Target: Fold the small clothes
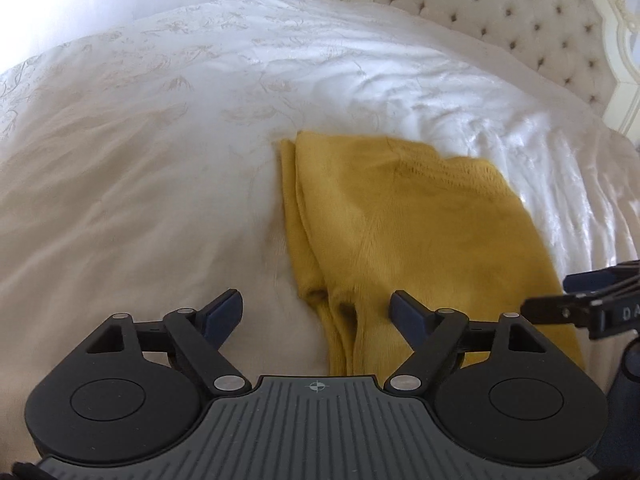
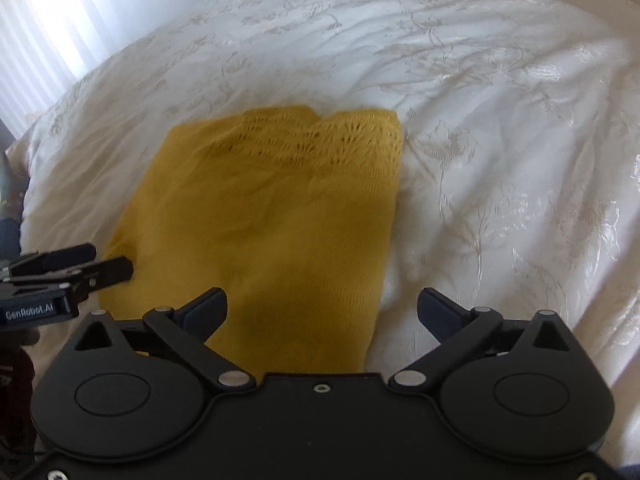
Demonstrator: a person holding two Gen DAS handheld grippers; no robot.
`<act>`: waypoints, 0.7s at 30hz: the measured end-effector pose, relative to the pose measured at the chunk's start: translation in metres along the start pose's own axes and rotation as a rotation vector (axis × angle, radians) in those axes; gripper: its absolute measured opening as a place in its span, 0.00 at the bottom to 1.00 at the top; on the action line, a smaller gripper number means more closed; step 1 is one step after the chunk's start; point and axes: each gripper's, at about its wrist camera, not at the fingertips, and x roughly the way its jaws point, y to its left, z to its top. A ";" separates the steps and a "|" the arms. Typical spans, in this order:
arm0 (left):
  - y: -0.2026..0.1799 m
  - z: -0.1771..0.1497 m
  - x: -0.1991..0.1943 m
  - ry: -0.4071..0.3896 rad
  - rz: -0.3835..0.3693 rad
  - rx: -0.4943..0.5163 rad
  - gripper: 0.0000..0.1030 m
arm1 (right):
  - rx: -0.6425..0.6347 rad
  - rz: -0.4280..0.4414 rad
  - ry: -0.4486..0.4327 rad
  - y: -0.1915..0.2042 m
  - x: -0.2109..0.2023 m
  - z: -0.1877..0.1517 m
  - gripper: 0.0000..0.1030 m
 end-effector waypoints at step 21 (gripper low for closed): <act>-0.056 -0.006 -0.076 -0.143 0.035 0.024 0.78 | -0.020 -0.035 -0.232 0.015 -0.094 -0.058 0.99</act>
